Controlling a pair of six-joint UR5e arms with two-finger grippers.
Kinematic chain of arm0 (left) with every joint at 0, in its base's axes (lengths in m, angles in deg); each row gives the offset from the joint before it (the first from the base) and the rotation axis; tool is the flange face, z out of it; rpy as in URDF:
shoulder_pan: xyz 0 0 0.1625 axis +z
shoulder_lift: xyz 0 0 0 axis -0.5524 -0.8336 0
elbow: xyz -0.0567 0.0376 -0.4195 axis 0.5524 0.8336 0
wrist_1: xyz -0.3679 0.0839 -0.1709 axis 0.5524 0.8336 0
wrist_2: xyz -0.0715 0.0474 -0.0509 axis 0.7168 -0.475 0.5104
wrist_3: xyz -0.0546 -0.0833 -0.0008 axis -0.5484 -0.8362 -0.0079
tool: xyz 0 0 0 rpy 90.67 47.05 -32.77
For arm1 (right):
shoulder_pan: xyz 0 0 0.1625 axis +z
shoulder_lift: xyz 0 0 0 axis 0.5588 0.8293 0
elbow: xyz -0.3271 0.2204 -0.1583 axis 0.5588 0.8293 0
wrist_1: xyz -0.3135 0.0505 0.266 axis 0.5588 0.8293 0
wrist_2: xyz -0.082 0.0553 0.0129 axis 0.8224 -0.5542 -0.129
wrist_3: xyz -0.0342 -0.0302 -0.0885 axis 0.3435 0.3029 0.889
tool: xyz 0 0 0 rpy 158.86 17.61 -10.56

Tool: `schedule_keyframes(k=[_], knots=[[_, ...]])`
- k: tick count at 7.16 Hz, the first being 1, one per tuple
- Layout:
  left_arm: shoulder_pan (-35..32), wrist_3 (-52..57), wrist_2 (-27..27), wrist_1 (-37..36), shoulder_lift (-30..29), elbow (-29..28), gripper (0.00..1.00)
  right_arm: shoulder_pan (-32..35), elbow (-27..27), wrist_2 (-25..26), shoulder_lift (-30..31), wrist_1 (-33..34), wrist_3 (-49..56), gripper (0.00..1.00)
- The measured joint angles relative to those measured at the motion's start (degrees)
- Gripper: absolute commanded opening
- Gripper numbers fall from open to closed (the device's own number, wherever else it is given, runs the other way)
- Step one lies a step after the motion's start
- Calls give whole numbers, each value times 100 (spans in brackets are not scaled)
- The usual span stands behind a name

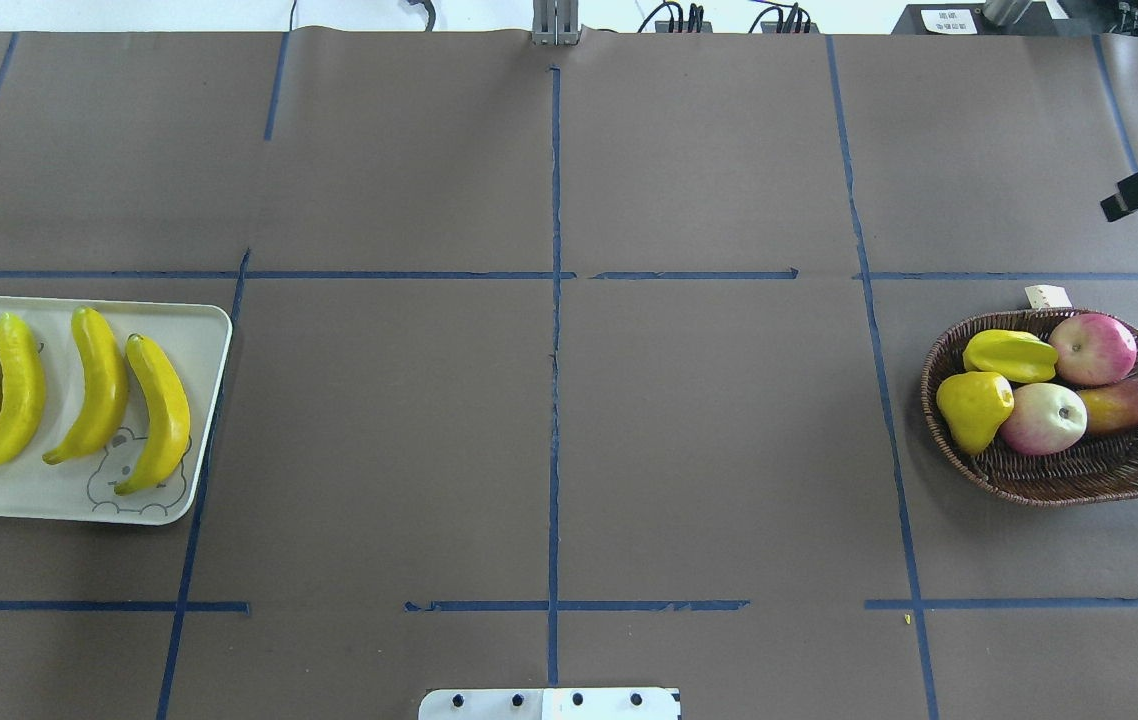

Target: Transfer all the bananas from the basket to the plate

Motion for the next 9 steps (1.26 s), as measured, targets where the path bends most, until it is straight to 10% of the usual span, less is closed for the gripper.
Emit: schedule_keyframes(k=[3,9], knots=[[-184,826,312,-1543,61,78,100,1091,615,-942,481,236,1319,100],[-224,933,365,-2648,269,827,100,1488,1158,-323,667,257,1430,100]])
